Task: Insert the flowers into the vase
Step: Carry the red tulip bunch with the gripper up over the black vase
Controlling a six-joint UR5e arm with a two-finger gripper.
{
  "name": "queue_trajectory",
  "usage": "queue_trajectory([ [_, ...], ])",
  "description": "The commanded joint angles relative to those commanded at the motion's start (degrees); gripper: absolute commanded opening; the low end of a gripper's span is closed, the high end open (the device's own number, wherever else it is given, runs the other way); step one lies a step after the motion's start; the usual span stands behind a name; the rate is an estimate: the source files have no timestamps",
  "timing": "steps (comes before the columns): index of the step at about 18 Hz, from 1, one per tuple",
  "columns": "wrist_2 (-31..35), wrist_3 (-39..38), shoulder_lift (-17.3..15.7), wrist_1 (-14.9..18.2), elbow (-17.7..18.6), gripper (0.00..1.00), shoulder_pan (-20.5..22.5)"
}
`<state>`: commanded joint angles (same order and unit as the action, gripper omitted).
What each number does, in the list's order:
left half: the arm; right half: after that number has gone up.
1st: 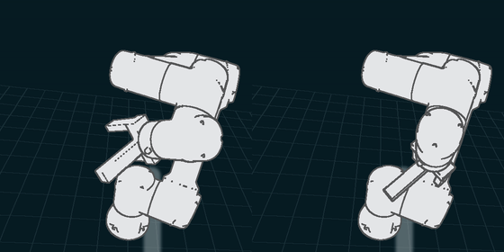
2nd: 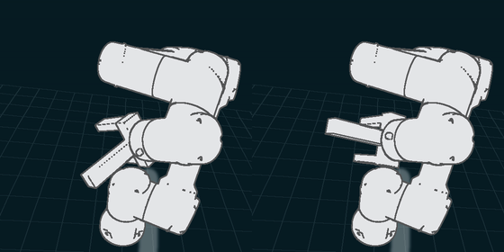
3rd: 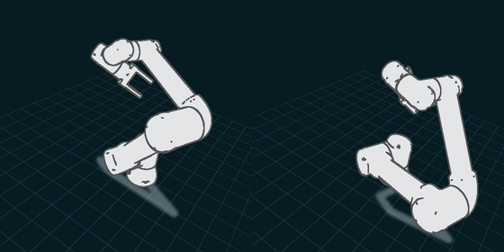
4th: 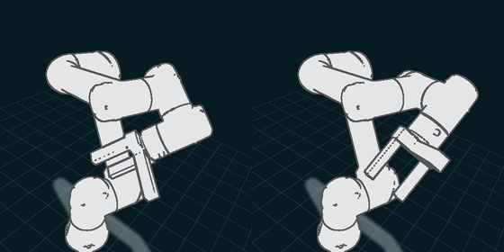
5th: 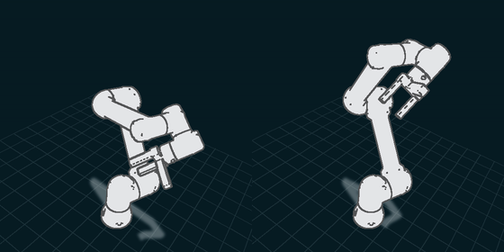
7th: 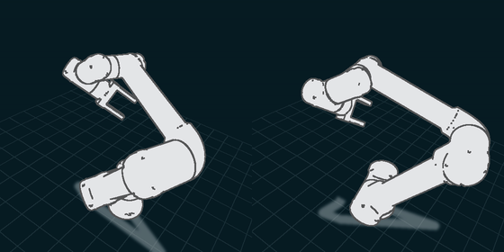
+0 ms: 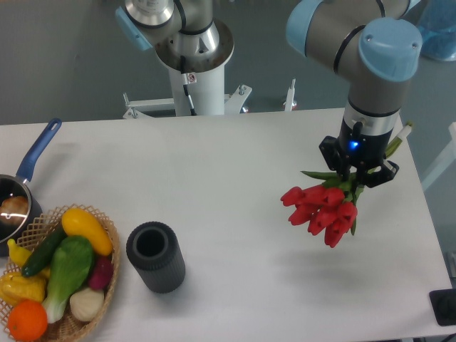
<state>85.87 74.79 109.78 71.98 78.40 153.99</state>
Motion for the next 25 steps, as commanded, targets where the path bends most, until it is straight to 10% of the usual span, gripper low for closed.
queue_trajectory([
  [11,-1.93,0.0,0.88,-0.35,0.09,0.0,-2.1],
  [25,-20.2,-8.52,-10.01,-0.7,7.72,0.0,-10.99],
])
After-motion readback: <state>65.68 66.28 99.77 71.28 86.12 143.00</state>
